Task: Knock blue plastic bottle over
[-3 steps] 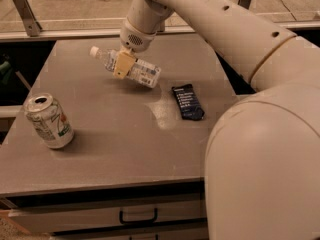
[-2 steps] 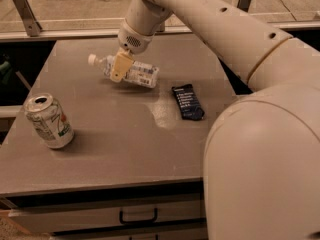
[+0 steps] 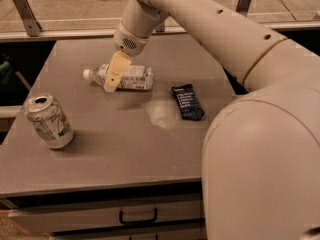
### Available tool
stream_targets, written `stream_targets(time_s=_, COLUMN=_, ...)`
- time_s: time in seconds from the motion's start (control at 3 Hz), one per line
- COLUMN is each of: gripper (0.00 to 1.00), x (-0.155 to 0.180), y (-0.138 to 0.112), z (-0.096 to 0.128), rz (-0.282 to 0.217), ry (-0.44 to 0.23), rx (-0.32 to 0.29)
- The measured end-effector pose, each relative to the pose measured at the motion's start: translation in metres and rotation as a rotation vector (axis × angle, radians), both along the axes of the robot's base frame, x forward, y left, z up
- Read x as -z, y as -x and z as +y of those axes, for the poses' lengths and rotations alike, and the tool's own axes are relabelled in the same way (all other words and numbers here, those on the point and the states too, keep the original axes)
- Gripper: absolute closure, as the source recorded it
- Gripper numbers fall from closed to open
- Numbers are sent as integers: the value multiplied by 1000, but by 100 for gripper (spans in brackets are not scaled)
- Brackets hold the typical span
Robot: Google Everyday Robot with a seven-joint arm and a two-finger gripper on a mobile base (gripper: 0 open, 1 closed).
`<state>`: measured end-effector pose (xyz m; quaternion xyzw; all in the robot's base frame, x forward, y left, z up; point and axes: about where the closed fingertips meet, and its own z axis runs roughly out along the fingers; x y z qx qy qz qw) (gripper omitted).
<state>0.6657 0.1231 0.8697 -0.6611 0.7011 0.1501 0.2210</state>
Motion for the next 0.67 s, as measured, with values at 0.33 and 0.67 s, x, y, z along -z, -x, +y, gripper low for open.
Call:
stream_targets(time_s=0.33, gripper=0, x=-4, y=-2, z=-2, rz=-5, ry=-38, rx=7)
stream_targets(time_s=0.67, gripper=0, x=-38, y=-10, z=-26, rz=-84, ry=-160, rx=53)
